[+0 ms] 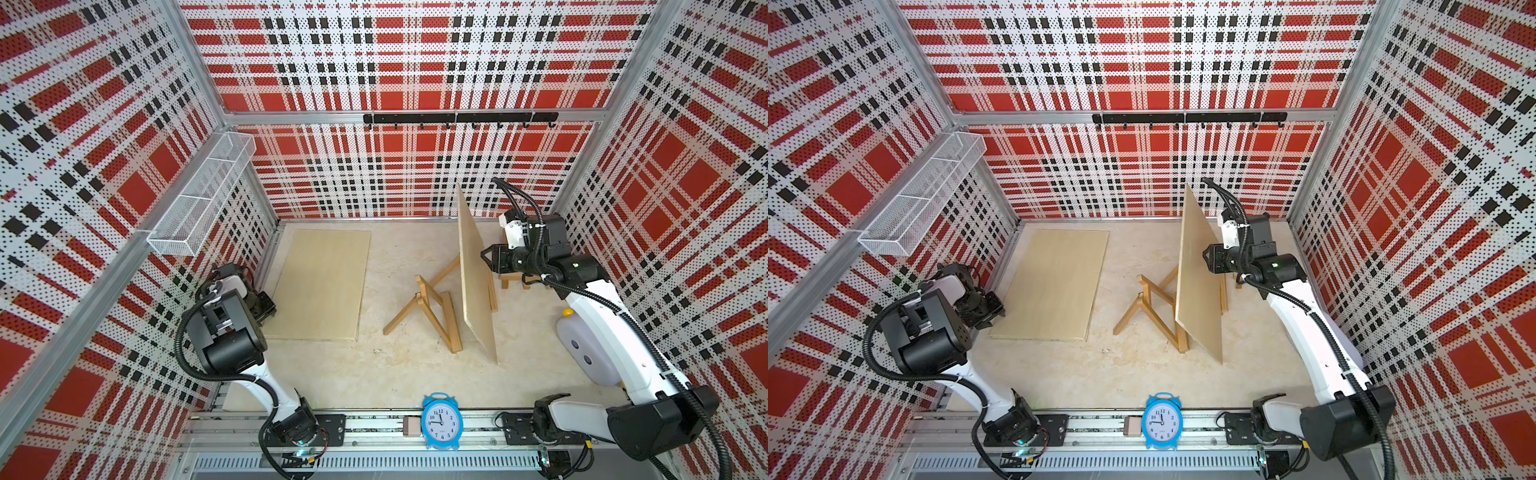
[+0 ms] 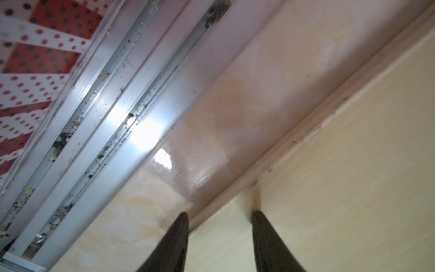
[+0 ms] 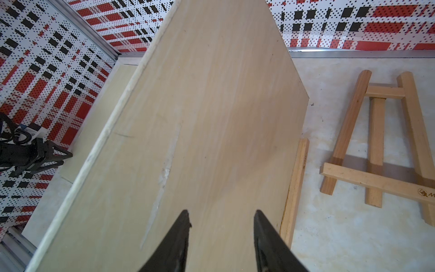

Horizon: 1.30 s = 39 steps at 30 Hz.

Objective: Disassemble the easel
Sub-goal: Place the drawing board on the drawing board.

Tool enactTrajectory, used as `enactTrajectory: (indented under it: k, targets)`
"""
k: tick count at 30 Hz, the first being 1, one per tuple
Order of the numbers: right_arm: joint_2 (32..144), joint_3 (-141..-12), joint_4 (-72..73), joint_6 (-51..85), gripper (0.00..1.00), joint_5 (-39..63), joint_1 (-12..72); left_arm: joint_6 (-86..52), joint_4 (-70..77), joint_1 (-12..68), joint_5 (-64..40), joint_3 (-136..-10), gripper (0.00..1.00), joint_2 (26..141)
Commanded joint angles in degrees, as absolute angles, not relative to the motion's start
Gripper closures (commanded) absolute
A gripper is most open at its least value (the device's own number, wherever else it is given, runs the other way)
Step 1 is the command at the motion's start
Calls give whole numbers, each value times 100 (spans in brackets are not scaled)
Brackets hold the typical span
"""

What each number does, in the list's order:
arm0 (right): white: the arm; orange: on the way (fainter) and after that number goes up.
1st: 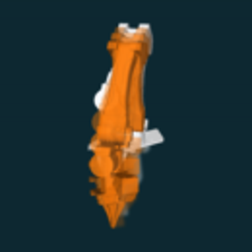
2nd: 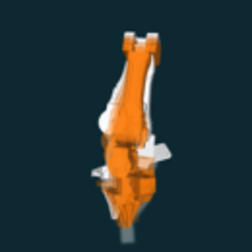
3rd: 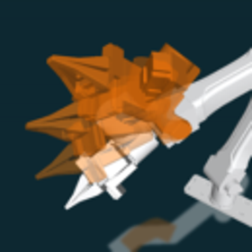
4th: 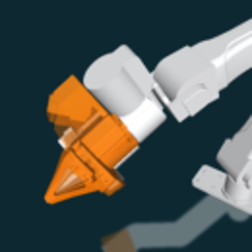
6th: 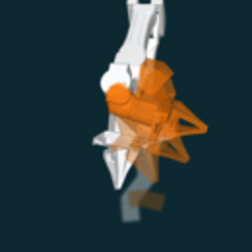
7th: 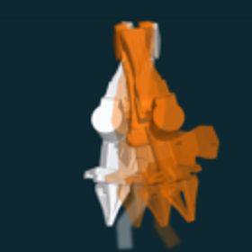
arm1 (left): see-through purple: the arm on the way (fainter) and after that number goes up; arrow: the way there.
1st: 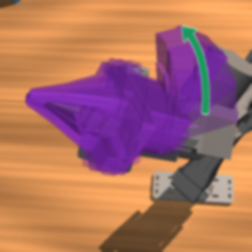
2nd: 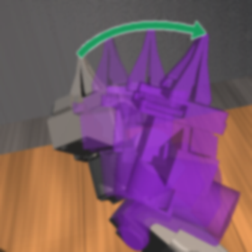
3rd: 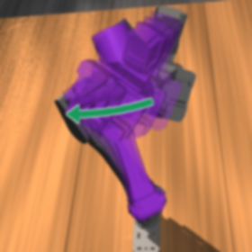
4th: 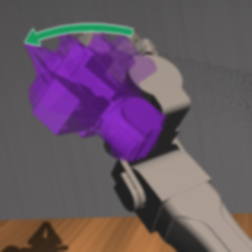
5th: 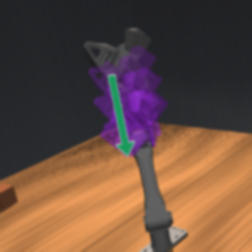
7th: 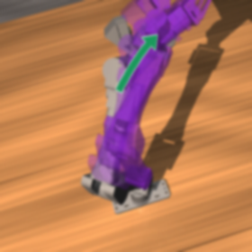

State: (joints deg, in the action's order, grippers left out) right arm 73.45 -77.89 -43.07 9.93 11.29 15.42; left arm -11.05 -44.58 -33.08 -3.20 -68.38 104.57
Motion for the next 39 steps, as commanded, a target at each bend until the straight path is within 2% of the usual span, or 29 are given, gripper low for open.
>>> enactTrajectory:
  k: [1,11,17,22,25,28,31,37,39]
  targets:
    - [7330,-7797,-4096,875,53,1128,1564,-1051,-4605,-3320,-123,-6645,53,10410]
    - [7355,-7761,-4087,687,52,1114,1556,-1081,-4700,-3270,-123,-6511,54,9870]
    - [7460,-7852,-3993,726,52,1347,1444,-1147,-4897,-2512,169,-6810,53,8794]
    - [7479,-7988,-4030,700,53,1450,1327,-1543,-5384,-1161,840,-7446,58,7808]
    - [7451,-8057,-4100,602,53,1441,1267,-2160,-5475,-423,711,-7624,60,7046]
    - [7436,-8085,-4113,589,53,1504,1180,-2855,-5458,352,568,-7701,55,6424]
    - [7487,-8121,-4076,589,53,1645,1159,-3676,-5535,1246,386,-7777,63,6014]
    - [7722,-8258,-3965,674,53,2083,1149,-4972,-5760,4074,1585,-8173,66,6346]
    - [7758,-8296,-3916,728,53,2243,1151,-5260,-5746,4660,1866,-8339,66,6661]
